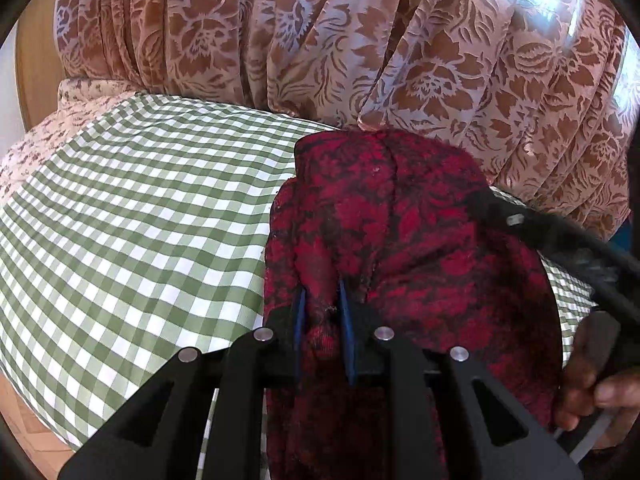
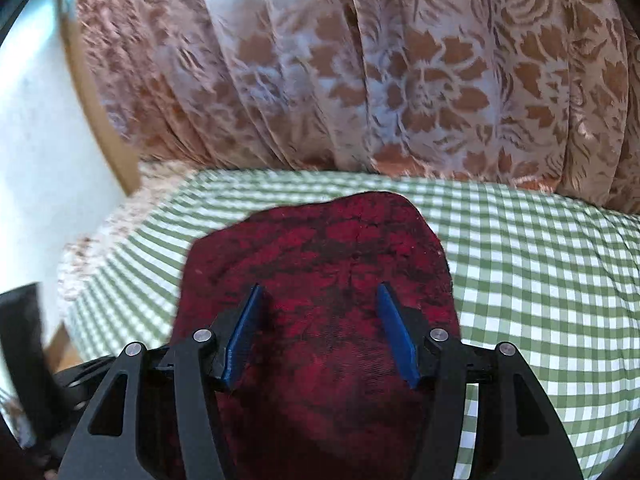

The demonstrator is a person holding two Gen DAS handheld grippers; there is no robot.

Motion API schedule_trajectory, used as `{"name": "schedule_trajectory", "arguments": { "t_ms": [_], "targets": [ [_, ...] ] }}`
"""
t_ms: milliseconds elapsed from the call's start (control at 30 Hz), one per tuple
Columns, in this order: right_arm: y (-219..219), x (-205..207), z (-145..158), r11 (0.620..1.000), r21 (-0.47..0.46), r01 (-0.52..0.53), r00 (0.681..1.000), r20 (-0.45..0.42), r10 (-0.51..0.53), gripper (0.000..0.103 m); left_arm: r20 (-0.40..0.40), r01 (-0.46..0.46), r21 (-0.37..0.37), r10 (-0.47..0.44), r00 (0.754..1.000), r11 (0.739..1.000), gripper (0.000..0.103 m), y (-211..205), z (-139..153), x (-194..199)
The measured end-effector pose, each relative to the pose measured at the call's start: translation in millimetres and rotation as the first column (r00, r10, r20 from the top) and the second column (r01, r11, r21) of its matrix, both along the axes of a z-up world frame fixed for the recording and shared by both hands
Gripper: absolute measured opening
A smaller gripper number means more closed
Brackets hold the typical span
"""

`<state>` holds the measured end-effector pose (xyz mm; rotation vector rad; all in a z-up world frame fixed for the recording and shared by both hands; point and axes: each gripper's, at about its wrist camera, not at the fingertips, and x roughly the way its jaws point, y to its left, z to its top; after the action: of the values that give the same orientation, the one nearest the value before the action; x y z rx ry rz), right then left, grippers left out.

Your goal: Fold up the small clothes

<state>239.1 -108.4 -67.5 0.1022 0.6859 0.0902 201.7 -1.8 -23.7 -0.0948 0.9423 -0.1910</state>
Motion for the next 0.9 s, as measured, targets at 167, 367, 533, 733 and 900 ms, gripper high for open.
{"name": "schedule_trajectory", "arguments": {
  "t_ms": [167, 367, 533, 733, 900],
  "targets": [
    [3.1, 8.0, -15.9, 0.999, -0.037, 0.030, 0.999, -0.034, -0.031, 0.059, 0.029, 0.010, 0.033, -0.011, 1.000, 0.999, 0.015, -4.2, -5.2, -0.4],
    [10.7, 29.7, -44.4, 0.995, -0.099, 0.018, 0.997, -0.067, -0.025, 0.059, 0.054, -0.005, 0.059, 0.002, 0.999, 0.998, 0.016, -4.1, -12.9, -1.8],
    [9.4, 30.2, -41.4, 0.995, -0.095, 0.014, 0.998, -0.067, -0.020, 0.059, 0.050, -0.013, 0.065, 0.010, 0.999, 0.998, 0.016, -4.5, -7.8, -1.7],
    [2.7, 19.0, -25.4, 0.999, -0.041, 0.002, 0.999, -0.038, -0.003, 0.065, 0.068, -0.026, 0.072, 0.021, 0.997, 0.997, 0.020, -6.6, 2.3, -9.9],
    [7.6, 5.6, -12.5, 0.996, -0.064, -0.059, 0.998, -0.009, 0.058, 0.089, 0.082, -0.023, 0.085, 0.016, 0.997, 0.996, 0.020, -10.5, 8.7, -17.7]
  ]
}}
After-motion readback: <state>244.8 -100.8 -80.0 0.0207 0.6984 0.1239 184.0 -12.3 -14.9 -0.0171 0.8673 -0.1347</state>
